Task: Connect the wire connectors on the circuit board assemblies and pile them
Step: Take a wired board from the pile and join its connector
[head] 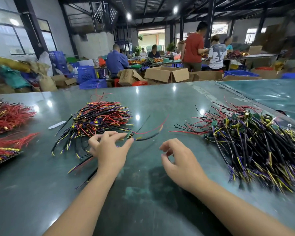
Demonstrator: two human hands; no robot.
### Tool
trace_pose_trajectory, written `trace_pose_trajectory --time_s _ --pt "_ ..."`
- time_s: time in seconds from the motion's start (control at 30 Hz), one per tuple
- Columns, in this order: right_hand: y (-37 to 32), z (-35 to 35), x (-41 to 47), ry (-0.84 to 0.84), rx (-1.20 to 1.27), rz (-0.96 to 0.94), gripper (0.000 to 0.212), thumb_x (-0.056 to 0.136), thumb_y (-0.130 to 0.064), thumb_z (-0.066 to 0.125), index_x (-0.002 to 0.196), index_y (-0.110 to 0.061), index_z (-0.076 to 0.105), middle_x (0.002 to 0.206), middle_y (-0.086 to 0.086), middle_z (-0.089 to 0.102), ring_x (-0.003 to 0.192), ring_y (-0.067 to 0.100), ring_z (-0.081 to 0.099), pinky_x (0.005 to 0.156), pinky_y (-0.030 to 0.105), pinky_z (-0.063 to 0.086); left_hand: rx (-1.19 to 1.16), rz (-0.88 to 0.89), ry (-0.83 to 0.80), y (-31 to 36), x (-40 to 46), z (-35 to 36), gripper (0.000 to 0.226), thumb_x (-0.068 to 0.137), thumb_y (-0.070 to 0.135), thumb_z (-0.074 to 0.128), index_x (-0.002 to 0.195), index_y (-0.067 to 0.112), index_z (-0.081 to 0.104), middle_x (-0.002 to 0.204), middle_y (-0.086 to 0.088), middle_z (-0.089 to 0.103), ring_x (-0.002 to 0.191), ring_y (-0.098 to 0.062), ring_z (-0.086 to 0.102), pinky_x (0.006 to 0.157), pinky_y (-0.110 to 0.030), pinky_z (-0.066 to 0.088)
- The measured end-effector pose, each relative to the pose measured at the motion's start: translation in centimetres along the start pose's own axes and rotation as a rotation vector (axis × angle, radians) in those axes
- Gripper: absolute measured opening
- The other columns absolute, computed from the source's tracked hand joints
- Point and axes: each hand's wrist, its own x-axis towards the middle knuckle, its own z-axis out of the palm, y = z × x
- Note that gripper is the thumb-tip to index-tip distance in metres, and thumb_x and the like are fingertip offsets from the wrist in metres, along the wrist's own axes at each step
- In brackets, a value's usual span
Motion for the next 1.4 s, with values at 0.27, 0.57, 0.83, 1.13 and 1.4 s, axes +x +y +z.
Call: trace_pose_trajectory --time_s 0.27,0.57,0.83,1.13,1.4 --pt "-2.9 0.0 0.4 0.009 1.125 0.374 0.035 0.087 -0.041 0.052 0.097 -0.011 0.067 0.090 0.001 0.070 0.054 0.013 0.054 0.052 0.023 0.046 -0.942 -0.181 -0.410 4.1 -3.6 -0.5 0.033 0.068 0.037 0.069 0.090 0.013 0.075 0.094 -0.001 0.073 0.090 -0.008 0.061 0.093 -0.026 0.043" --pt "-2.2 0.1 -0.3 0.076 0.746 0.098 0.021 0.094 0.003 0.048 0.091 -0.008 0.066 0.072 0.003 0.062 0.058 0.001 0.051 0.060 0.016 0.043 -0.552 0.092 -0.591 3.1 -4.5 0.7 0.037 0.084 0.012 0.064 0.105 0.042 0.065 0.092 0.020 0.069 0.072 -0.001 0.056 0.071 -0.030 0.041" --pt "-2.2 0.3 -0.4 0.178 0.567 -0.009 0.027 0.094 0.000 0.046 0.098 -0.024 0.056 0.068 -0.017 0.054 0.061 0.007 0.051 0.062 0.030 0.046 -0.814 0.094 -0.506 3.4 -4.2 -0.2 0.009 0.087 0.011 0.065 0.091 0.017 0.069 0.085 -0.001 0.074 0.086 -0.011 0.069 0.079 -0.019 0.051" --pt "-2.5 -0.4 -0.8 0.149 0.366 -0.255 0.025 0.084 0.011 0.047 0.088 -0.011 0.060 0.084 0.004 0.052 0.076 0.002 0.053 0.069 0.010 0.038 -0.917 -0.065 -0.491 4.0 -4.2 -0.3 0.012 0.088 0.025 0.062 0.087 0.023 0.074 0.087 0.010 0.072 0.082 0.001 0.060 0.076 -0.008 0.042" --pt "-2.0 -0.3 -0.6 0.128 0.479 -0.045 0.013 0.091 -0.008 0.059 0.091 -0.021 0.058 0.087 0.005 0.057 0.073 0.016 0.054 0.069 0.026 0.045 -0.920 -0.031 -0.486 3.9 -4.0 -0.5 0.015 0.079 -0.005 0.068 0.082 0.009 0.072 0.071 0.002 0.072 0.066 -0.004 0.064 0.066 -0.013 0.049"
